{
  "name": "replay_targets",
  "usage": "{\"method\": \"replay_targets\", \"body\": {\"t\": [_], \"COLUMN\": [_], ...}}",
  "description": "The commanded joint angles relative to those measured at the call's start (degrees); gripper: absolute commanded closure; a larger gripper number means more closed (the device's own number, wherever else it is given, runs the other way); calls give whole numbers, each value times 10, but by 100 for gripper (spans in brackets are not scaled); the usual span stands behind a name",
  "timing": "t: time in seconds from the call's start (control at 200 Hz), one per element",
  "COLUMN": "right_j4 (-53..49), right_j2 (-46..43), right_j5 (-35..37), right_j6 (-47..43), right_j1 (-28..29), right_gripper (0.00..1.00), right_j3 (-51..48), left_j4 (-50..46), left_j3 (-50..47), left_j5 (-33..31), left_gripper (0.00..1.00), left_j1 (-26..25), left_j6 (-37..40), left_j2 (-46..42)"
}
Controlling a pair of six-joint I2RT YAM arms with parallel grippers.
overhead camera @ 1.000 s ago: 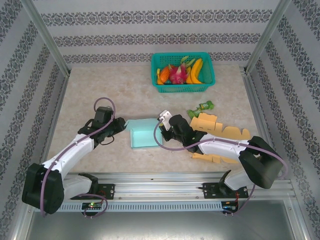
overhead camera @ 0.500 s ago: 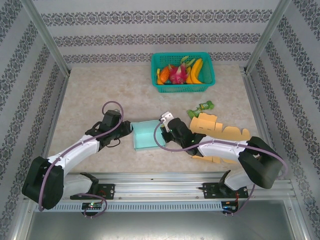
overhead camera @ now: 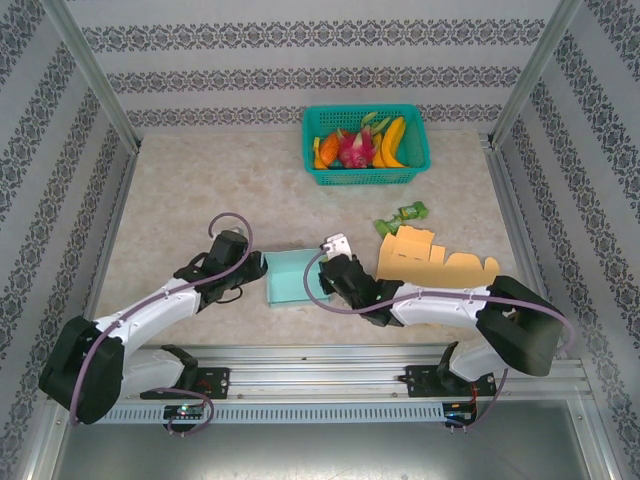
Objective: Fold the paper box
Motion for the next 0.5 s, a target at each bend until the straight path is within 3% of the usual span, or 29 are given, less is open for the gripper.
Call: {"method": "replay_targets", "body": {"t": [0.0, 0.2, 0.495], "right_j4": [1, -11, -18], "right_j2": [8, 18, 61], "right_j5": [63, 126, 136], "right_j6": [38, 67, 100], "right_j1": [39, 79, 105], "right_gripper": [90, 90, 90], "right_j3": [-3, -4, 36], "left_j4": [7, 12, -10], "left_j3": [-13, -33, -42], "left_j5": [-10, -13, -31], "left_gripper": [60, 61, 62], "left_j1": [-10, -15, -22], "left_j6": [5, 7, 17], "left_j2": [-14, -24, -50]}}
